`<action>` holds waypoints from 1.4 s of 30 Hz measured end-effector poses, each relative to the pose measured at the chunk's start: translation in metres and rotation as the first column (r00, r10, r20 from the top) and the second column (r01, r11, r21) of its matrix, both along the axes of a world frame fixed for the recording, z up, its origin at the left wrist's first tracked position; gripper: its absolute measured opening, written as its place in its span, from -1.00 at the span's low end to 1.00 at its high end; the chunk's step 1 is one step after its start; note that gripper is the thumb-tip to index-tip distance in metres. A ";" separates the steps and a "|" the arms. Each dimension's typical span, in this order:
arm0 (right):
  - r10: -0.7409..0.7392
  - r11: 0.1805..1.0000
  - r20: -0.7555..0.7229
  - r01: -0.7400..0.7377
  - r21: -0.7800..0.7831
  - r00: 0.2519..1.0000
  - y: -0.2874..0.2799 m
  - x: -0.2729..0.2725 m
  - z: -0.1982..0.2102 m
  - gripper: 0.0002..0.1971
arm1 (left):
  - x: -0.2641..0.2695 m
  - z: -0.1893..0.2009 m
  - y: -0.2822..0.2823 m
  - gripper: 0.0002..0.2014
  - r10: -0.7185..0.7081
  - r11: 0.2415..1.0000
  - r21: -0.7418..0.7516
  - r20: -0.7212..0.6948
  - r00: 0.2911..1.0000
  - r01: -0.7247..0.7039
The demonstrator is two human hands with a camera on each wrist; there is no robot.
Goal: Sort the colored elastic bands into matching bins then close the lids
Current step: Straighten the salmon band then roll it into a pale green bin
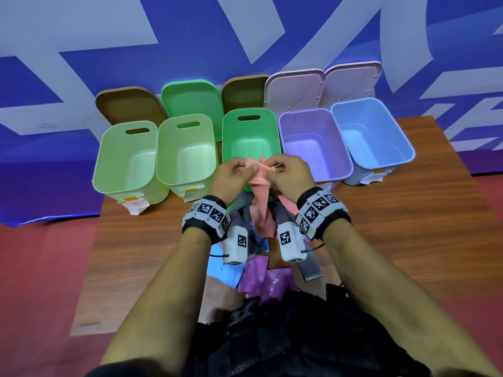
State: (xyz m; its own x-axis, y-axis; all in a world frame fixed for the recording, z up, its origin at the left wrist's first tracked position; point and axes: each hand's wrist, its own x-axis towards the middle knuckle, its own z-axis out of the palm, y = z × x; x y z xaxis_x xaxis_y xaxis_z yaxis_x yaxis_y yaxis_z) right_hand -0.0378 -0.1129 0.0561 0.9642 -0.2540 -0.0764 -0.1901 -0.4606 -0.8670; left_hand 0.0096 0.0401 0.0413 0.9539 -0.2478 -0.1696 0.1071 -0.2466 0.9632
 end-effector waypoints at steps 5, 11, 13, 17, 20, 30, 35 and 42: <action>0.008 1.000 0.046 -0.009 0.006 0.999 0.002 -0.001 0.001 -0.80 | -0.008 0.004 0.000 -0.94 0.012 0.998 -0.066 0.006 1.000 -0.012; 0.009 0.986 0.033 -0.015 0.169 0.999 -0.002 -0.005 0.007 -0.69 | -0.015 0.018 -0.002 -0.96 0.008 0.992 -0.123 0.052 0.999 -0.001; -0.014 0.978 0.036 0.006 0.208 0.999 -0.002 -0.006 0.010 -0.78 | -0.017 0.020 -0.004 -0.97 -0.012 0.992 -0.124 0.070 0.997 0.020; -0.026 0.992 0.089 0.015 0.122 0.996 -0.003 -0.010 0.011 -0.91 | -0.020 0.029 -0.007 -0.97 -0.010 0.991 -0.130 0.099 0.995 0.023; -0.042 0.994 0.145 0.027 0.104 0.989 -0.005 -0.014 0.017 -0.88 | -0.021 0.035 -0.007 -0.90 -0.012 0.994 -0.107 0.107 0.994 0.024; -0.050 0.997 0.252 0.035 0.066 0.967 -0.009 -0.013 0.054 -0.82 | -0.018 0.067 -0.012 -0.93 0.009 0.987 -0.157 0.160 0.987 0.017; -0.062 0.997 0.284 0.046 0.061 0.957 -0.004 -0.015 0.062 -0.81 | -0.023 0.057 -0.010 -0.81 0.022 0.991 -0.130 0.036 0.999 -0.017; -0.085 0.994 0.271 0.063 0.086 0.959 -0.001 -0.019 0.067 -0.80 | -0.027 0.055 -0.010 -0.75 -0.015 0.999 -0.048 0.060 0.998 0.018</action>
State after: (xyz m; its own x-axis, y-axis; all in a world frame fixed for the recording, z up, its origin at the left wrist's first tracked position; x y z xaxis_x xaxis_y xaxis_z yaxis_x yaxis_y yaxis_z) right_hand -0.0567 -0.1135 0.1233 0.9295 -0.3292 0.1665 0.0287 -0.3853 -0.9223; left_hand -0.0173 0.0302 0.0963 0.9575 -0.2705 -0.1003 0.0458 -0.2004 0.9786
